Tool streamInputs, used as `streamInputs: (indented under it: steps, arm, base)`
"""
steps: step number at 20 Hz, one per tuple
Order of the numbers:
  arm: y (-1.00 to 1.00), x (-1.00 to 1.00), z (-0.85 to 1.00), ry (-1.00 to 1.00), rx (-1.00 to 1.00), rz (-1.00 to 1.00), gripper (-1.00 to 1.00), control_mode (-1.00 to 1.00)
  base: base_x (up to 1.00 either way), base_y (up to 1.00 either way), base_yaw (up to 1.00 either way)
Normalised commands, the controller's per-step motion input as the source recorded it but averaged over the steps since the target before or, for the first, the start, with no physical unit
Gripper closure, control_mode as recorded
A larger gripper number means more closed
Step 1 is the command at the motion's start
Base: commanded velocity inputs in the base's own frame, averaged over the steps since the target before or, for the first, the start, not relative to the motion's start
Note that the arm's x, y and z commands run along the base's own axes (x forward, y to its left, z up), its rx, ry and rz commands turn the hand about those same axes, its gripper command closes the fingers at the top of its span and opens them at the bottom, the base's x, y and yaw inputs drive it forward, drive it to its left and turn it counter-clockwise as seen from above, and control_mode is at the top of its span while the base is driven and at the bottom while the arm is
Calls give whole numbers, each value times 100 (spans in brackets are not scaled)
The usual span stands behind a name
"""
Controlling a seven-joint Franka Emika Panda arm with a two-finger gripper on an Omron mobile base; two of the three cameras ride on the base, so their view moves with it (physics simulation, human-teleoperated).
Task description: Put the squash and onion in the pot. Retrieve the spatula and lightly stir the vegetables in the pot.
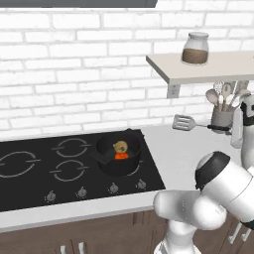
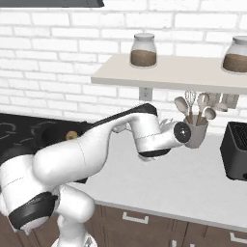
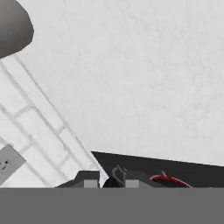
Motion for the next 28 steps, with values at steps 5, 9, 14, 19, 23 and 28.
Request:
streamInputs:
  steps: [5,9,14,19,23,28]
  arm:
    - [64,-29,90,-44,-64,12,100,-100]
    - [81,-23,73,-45,-64,16,100,-100]
    - [79,-6,76,-39,-63,20,100,-100]
    - [76,0,80,-28,-62,21,100,-100]
    - [77,3,56,-20,-65,22,100,-100]
    - [91,1,24,2,-67,19,100,-100]
  base:
    - [0,0,0]
    - [0,0,0]
    - [0,0,0]
    - [0,0,0]
    - [0,0,0]
    - [0,0,0]
